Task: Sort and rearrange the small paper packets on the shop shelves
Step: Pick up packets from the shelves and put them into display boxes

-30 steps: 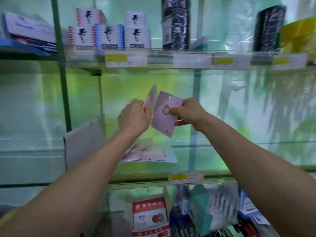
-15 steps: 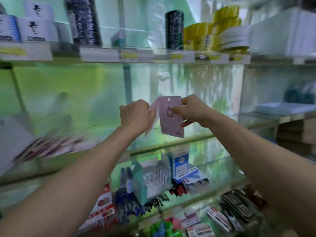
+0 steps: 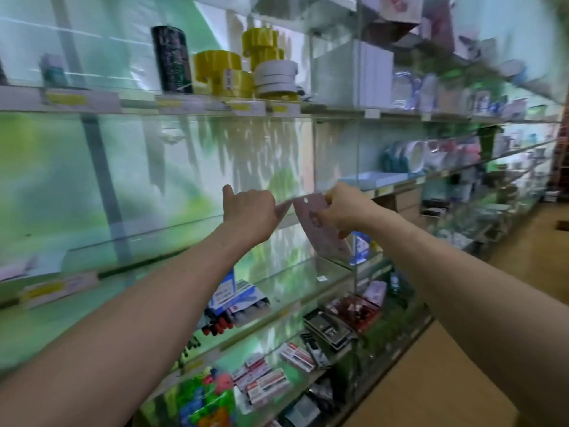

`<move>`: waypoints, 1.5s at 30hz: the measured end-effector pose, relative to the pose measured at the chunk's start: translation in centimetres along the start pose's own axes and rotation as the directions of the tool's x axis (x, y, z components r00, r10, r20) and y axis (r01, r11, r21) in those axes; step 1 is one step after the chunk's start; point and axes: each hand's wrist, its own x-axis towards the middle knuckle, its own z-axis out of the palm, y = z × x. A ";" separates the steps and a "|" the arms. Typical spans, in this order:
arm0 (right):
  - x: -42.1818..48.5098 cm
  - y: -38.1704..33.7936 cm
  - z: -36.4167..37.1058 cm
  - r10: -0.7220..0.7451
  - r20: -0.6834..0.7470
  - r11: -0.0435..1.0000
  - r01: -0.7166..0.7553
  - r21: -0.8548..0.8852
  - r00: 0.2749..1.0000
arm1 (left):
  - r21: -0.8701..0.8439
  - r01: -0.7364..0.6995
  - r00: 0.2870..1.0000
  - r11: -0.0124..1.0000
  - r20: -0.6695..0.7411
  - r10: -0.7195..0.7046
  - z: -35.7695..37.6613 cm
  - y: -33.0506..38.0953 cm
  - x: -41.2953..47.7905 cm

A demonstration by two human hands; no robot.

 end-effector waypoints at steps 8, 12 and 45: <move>-4.6 9.1 -2.6 0.166 -0.068 0.939 -0.179 -0.293 0.984 | 0.257 -0.339 0.940 0.905 0.130 0.316 0.5 9.6 -1.1; -5.7 12.6 -3.1 0.207 -0.096 0.872 -0.228 -0.432 0.974 | 0.330 -0.486 0.874 0.809 0.188 0.448 1.6 14.0 -0.9; 9.2 34.5 -10.5 0.363 -0.208 0.545 -0.387 -0.744 0.909 | 0.313 -0.662 0.738 0.681 0.115 0.665 14.3 39.5 20.3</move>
